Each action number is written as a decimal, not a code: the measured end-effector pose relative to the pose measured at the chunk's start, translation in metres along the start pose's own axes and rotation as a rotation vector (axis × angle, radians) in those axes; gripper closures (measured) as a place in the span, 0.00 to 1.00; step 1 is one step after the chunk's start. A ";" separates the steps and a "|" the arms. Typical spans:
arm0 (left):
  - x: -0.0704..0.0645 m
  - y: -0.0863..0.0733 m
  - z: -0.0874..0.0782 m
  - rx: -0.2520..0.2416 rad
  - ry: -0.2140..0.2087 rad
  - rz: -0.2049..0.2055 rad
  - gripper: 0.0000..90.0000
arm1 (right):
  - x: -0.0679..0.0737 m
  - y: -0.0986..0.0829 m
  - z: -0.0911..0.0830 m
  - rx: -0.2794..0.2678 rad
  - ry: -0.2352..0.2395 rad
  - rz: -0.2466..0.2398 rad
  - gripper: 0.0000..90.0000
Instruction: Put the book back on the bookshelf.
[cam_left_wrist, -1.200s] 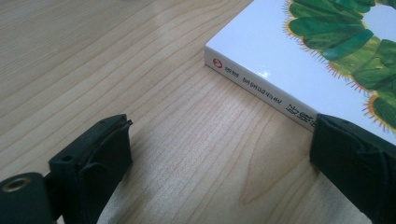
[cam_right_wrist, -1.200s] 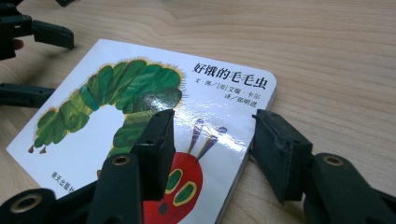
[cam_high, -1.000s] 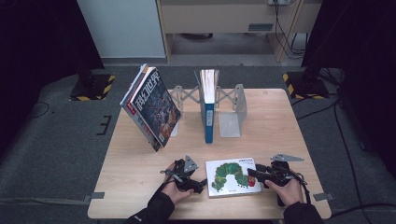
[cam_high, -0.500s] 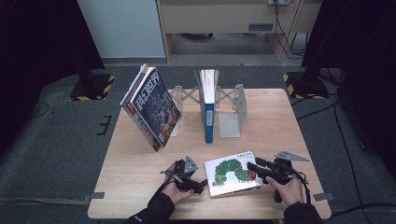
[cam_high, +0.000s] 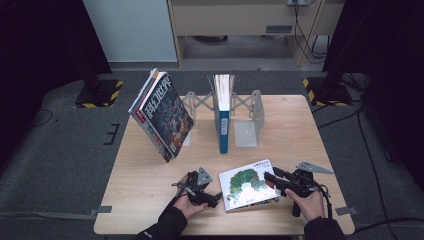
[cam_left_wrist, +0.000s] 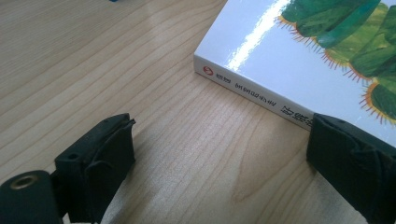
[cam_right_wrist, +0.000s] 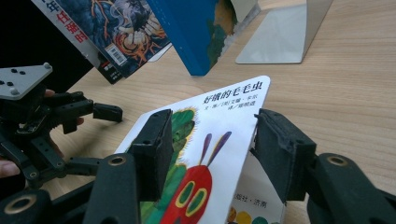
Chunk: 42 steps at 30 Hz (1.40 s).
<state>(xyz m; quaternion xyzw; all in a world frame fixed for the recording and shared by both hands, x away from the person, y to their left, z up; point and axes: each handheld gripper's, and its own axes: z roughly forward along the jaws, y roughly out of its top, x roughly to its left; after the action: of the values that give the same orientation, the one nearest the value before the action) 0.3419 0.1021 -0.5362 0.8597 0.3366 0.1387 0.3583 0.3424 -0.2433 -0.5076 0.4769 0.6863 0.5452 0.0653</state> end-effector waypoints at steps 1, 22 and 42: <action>0.000 0.000 0.000 0.000 0.000 0.000 0.07 | 0.000 -0.001 0.000 0.003 -0.002 0.004 0.53; 0.002 0.000 0.001 0.011 0.000 -0.012 0.02 | 0.002 -0.004 0.010 0.125 0.074 0.019 0.66; -0.001 0.009 -0.006 -0.112 -0.172 -0.146 0.21 | 0.001 0.001 0.006 0.071 0.123 0.061 0.84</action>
<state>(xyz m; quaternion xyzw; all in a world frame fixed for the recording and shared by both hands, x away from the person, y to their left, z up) 0.3423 0.0998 -0.5255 0.8203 0.3582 0.0564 0.4423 0.3461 -0.2381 -0.5085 0.4653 0.6931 0.5505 -0.0104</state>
